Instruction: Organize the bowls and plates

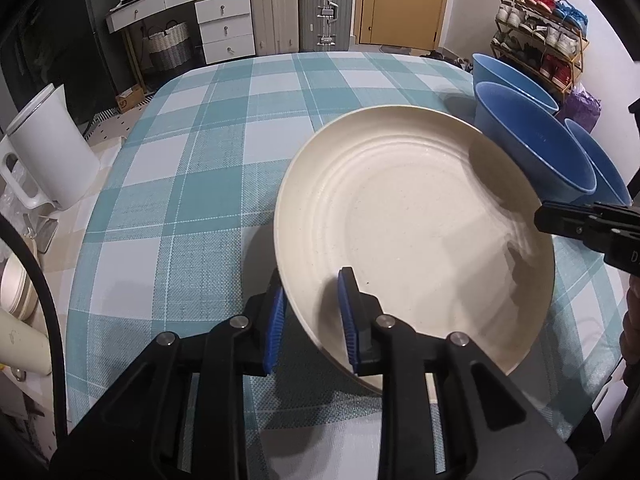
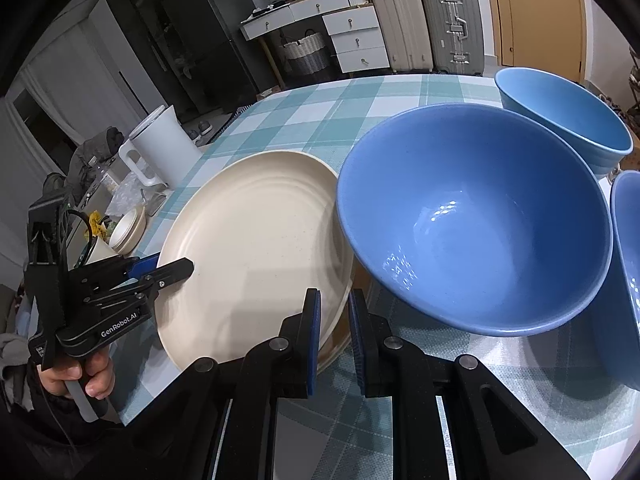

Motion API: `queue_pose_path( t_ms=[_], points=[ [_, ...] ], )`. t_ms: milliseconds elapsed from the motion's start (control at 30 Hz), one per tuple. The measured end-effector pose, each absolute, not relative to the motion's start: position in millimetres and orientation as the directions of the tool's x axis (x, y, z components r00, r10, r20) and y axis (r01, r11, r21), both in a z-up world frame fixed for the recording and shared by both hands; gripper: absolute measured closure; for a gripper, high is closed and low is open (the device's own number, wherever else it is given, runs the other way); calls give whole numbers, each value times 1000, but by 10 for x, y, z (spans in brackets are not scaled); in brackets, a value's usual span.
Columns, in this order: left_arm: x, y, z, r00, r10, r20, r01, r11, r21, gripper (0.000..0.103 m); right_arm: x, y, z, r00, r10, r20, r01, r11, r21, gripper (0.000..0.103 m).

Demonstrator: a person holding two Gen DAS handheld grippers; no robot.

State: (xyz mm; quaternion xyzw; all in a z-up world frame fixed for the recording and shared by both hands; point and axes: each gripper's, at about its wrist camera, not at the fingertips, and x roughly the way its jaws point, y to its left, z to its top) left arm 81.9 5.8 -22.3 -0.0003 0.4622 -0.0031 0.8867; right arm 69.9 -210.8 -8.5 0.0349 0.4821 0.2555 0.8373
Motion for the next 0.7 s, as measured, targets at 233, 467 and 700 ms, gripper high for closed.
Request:
queue_pose_path(
  t_ms=[233,467,700],
  points=[
    [847,19,-268,571,23,-820,10,999,35,80,673,-2096,-120,407,445,-797,-397,873,285,87],
    [868,-12,-299,573,54,-818,16,997,77,79,671,-2059,-174,410,427,-806,-400,878,262,87],
    [885,-26,-334,564,71,-822,19,995,99,78,652,-2023,-174,416,421,-806,-405,879,251,87]
  ],
)
